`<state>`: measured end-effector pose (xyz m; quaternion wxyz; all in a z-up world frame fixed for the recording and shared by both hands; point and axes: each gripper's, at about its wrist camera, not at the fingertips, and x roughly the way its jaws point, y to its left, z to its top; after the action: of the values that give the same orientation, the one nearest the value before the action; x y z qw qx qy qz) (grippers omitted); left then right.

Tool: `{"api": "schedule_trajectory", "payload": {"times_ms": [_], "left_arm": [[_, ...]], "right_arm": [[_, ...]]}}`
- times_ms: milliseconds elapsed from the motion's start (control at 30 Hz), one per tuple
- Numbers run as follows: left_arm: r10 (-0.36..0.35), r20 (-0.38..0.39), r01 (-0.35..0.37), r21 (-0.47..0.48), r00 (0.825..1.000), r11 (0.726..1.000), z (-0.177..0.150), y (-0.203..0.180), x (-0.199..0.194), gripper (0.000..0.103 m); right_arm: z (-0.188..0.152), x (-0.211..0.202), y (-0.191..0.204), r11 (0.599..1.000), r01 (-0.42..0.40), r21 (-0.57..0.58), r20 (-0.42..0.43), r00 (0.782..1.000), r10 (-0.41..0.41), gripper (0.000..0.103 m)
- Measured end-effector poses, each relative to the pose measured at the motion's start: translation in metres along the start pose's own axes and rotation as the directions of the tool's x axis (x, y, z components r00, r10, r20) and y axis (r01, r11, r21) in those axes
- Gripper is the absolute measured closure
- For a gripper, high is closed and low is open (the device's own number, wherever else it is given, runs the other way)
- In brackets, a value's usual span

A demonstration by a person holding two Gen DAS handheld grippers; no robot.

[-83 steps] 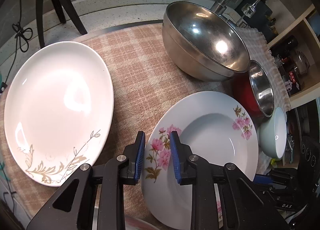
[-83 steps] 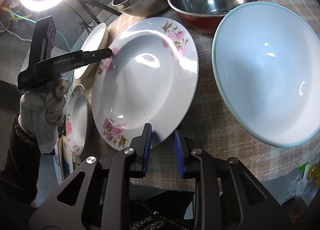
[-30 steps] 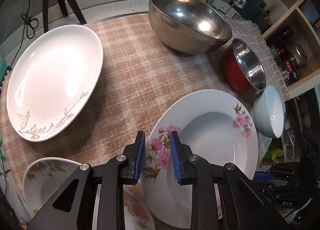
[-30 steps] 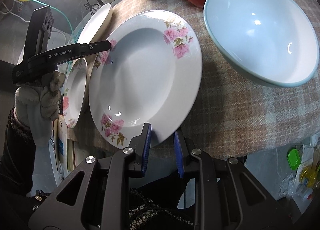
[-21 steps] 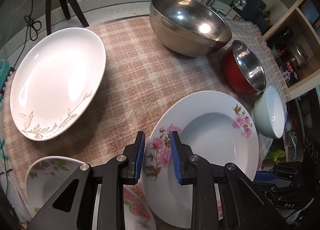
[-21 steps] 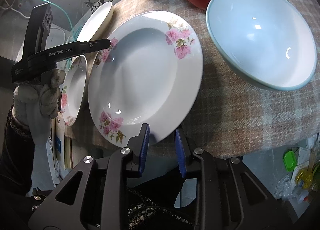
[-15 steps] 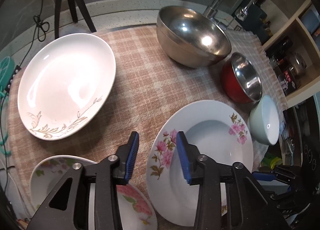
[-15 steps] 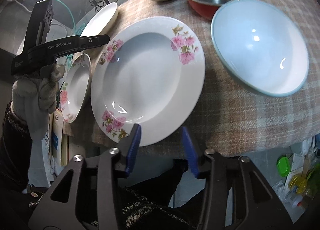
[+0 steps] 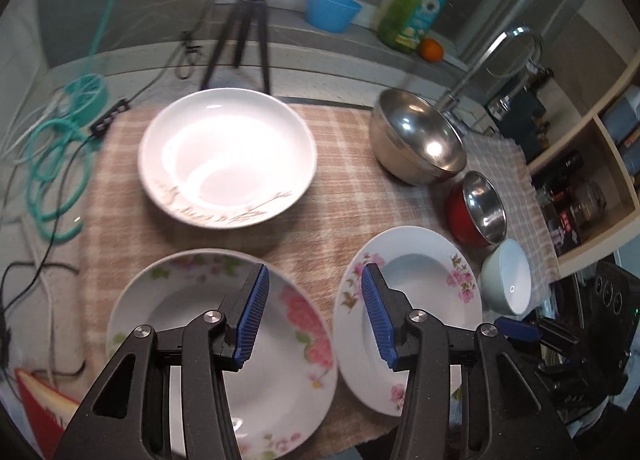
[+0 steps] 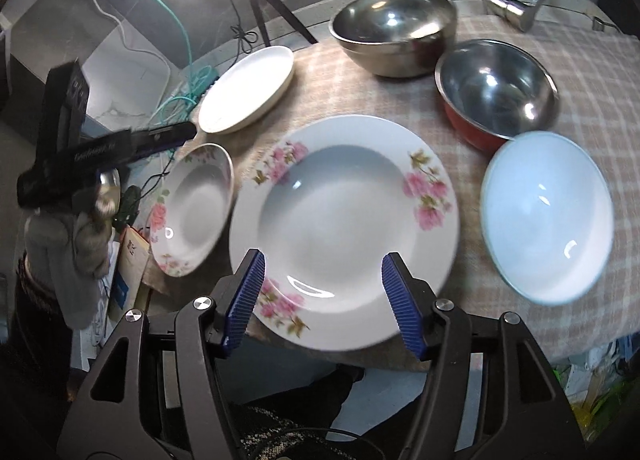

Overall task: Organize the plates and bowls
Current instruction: 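Close the right gripper on the rose plate rim and lift it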

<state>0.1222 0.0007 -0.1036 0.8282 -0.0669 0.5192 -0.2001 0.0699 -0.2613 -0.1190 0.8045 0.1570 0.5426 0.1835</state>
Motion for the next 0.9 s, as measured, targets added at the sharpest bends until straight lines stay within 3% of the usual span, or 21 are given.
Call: {"api": "schedule_trajectory", "payload": {"times_ms": [267, 567, 800, 900], "left_arm": [[0.061, 0.066, -0.045, -0.219, 0.996, 0.975, -0.036, 0.05, -0.032, 0.056], [0.149, 0.075, -0.113, -0.358, 0.986, 0.927, -0.069, 0.086, -0.044, 0.056], [0.147, 0.047, -0.113, -0.431, 0.988, 0.895, -0.091, 0.106, -0.037, 0.057], [0.145, 0.035, -0.115, -0.446, 0.989, 0.888, -0.095, 0.112, -0.033, 0.059]], "right_arm": [[0.03, 0.03, 0.026, 0.995, -0.072, -0.073, -0.034, 0.997, 0.07, 0.039], [0.056, 0.071, 0.07, 0.966, -0.113, -0.232, -0.094, 0.991, 0.093, 0.04], [0.064, 0.107, 0.094, 0.947, -0.126, -0.294, -0.171, 0.982, 0.078, 0.063], [0.067, 0.12, 0.099, 0.941, -0.118, -0.318, -0.19, 0.98, 0.059, 0.066]]}}
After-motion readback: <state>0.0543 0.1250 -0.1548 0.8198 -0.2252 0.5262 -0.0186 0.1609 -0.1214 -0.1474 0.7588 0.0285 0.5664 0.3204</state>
